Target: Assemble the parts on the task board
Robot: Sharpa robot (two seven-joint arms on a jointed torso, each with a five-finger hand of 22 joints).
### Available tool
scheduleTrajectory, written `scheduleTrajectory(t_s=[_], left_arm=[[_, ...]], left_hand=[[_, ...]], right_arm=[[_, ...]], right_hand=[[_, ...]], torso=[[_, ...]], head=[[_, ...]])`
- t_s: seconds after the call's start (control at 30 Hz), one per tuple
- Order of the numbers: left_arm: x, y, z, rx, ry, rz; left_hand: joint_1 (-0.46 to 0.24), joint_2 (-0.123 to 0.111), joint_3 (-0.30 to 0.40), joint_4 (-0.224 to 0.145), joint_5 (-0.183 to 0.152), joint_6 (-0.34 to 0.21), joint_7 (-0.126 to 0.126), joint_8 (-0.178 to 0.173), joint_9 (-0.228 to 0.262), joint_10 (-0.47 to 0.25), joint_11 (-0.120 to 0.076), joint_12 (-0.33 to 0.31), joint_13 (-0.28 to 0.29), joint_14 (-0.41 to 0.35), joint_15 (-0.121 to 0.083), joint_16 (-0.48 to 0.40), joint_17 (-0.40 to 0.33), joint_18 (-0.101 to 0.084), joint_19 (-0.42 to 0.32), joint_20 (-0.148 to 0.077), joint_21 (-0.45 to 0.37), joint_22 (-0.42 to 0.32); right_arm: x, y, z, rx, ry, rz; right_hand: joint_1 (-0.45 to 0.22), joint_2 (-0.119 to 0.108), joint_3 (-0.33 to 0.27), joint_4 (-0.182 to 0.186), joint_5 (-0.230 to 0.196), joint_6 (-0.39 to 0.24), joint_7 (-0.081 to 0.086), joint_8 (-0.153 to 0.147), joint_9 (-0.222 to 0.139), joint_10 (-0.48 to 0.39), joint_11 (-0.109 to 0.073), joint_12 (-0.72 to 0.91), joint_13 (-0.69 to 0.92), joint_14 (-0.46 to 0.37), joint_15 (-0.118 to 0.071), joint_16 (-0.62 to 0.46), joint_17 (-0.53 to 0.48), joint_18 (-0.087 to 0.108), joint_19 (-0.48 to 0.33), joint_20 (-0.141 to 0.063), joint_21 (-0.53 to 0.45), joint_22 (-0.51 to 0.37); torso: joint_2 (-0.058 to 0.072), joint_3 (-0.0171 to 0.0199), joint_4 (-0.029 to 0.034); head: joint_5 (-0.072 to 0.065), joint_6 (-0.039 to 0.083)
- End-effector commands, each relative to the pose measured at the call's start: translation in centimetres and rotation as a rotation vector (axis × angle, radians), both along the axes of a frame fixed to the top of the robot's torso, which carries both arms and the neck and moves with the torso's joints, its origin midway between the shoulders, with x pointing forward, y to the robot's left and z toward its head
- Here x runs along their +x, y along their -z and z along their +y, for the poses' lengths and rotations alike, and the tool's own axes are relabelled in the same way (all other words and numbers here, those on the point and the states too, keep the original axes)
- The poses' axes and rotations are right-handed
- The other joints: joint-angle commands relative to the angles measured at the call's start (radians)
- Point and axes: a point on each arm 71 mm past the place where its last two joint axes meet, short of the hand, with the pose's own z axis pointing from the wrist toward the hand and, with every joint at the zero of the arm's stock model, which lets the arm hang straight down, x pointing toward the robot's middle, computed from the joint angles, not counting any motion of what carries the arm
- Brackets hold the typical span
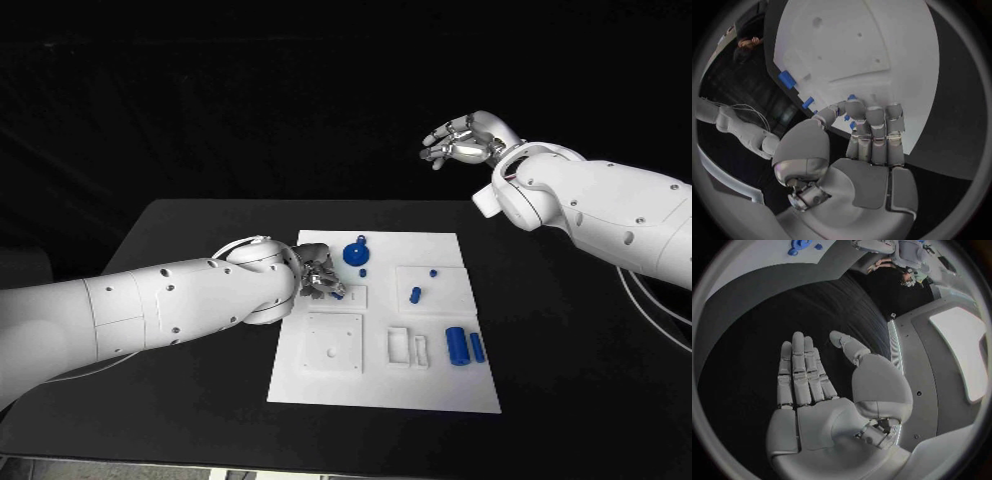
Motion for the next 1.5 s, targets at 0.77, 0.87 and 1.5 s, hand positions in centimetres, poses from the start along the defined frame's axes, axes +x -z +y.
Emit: scheduleTrajectory(t_s=[0.77,0.87,1.5], left_arm=[[-0.02,0.84,-0.18,0.033,0.02,0.08],[-0.01,0.91,-0.24,0.038,0.022,0.092],[0.35,0.95,-0.34,0.02,0.005,0.109]], left_hand=[[-0.022,0.035,0.003,0.014,-0.077,0.149,-0.086,0.02,0.012,0.003,-0.017,0.038,0.014,0.02,-0.014,0.026,0.015,0.006,0.002,-0.094,0.015,0.02],[-0.023,0.039,0.003,0.006,-0.058,0.153,-0.088,0.024,0.014,0.004,-0.018,0.046,0.017,0.022,-0.012,0.031,0.018,0.007,0.002,-0.093,0.017,0.021],[-0.087,0.106,0.006,-0.041,0.005,0.155,-0.094,0.05,0.033,-0.001,-0.025,0.089,0.027,0.025,-0.012,0.059,0.032,0.011,0.002,-0.089,0.033,0.021]], right_arm=[[-0.17,0.1,0.76,0.001,-0.032,0.017],[-0.15,0.12,0.83,0.001,-0.034,0.019],[-0.12,0.3,1.04,-0.003,-0.04,0.027]], right_hand=[[0.016,0.006,0.004,-0.002,0.028,-0.007,0.005,0.004,-0.005,0.009,0.002,-0.019,-0.007,-0.011,0.009,-0.014,0.0,-0.005,-0.009,0.013,-0.018,-0.001],[0.017,0.005,0.004,-0.002,0.027,-0.008,0.005,0.004,-0.006,0.009,0.003,-0.021,-0.008,-0.013,0.01,-0.015,0.0,-0.005,-0.011,0.013,-0.02,-0.001],[0.021,0.004,0.004,-0.003,0.027,-0.01,0.006,0.004,-0.008,0.008,0.005,-0.028,-0.011,-0.02,0.014,-0.021,0.0,-0.006,-0.018,0.016,-0.027,0.0]], torso=[[-0.001,-0.0007,-0.0016],[-0.001,0.0002,-0.0017],[0.0,0.0,-0.0013]], head=[[-0.001,-0.001],[-0.001,-0.002],[-0.002,-0.002]])
